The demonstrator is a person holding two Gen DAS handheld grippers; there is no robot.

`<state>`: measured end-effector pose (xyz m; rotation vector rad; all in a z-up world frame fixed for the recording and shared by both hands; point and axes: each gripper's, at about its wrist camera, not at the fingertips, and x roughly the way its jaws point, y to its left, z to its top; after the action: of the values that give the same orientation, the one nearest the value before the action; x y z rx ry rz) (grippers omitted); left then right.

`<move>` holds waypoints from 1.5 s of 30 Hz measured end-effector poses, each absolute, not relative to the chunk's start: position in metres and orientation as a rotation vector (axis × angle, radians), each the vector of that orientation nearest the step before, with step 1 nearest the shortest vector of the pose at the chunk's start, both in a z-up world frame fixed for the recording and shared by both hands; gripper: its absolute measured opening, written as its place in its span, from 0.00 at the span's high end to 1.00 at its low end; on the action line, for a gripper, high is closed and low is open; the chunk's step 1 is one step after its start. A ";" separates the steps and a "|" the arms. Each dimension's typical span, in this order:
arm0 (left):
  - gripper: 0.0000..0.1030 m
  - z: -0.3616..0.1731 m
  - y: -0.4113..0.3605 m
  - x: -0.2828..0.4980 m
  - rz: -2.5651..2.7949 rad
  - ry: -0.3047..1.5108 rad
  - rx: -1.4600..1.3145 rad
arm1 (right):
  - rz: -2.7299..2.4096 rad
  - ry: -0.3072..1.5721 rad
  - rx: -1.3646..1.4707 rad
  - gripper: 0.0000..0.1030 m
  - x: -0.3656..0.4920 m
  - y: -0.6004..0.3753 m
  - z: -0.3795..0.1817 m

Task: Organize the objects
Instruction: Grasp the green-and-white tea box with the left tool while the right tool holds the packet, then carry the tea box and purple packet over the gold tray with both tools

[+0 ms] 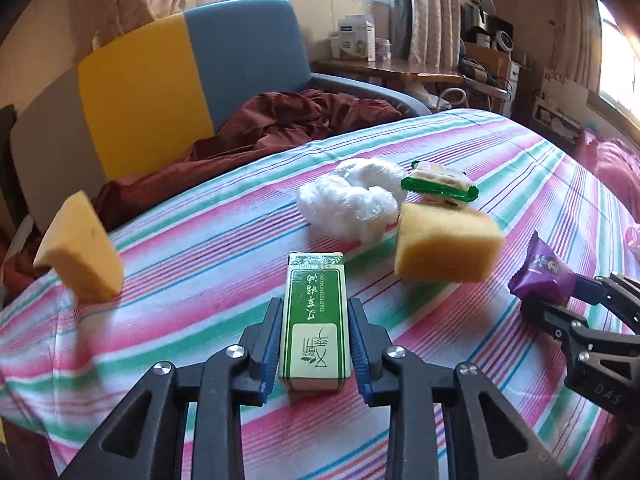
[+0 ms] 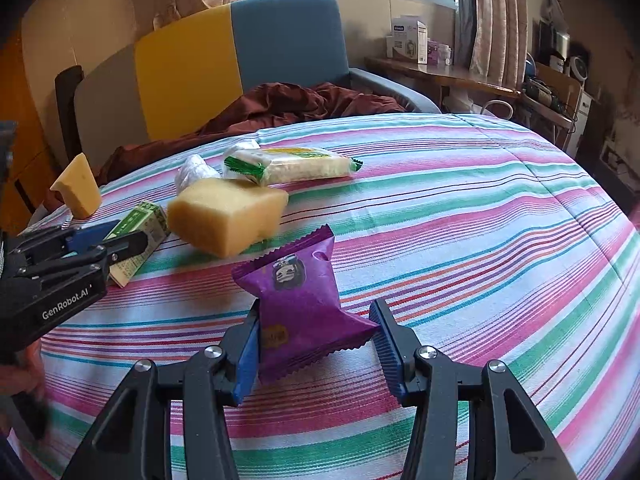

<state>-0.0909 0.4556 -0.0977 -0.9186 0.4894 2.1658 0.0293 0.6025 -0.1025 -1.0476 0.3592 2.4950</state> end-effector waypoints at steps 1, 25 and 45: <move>0.70 -0.097 0.452 -0.089 2.163 0.474 -0.921 | 2.496 0.360 -1.047 0.50 0.030 0.603 -0.102; 0.71 -0.079 0.365 -0.024 2.305 0.309 -0.793 | 2.516 0.198 -1.010 0.50 0.038 0.561 -0.092; 0.71 -0.081 0.314 -0.002 2.353 0.232 -0.813 | 2.583 0.115 -1.059 0.50 0.045 0.497 -0.087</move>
<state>-0.0021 0.3143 -0.0813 -0.8127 0.2324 2.3529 0.0453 0.4973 -0.0868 -1.0594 0.1155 2.5834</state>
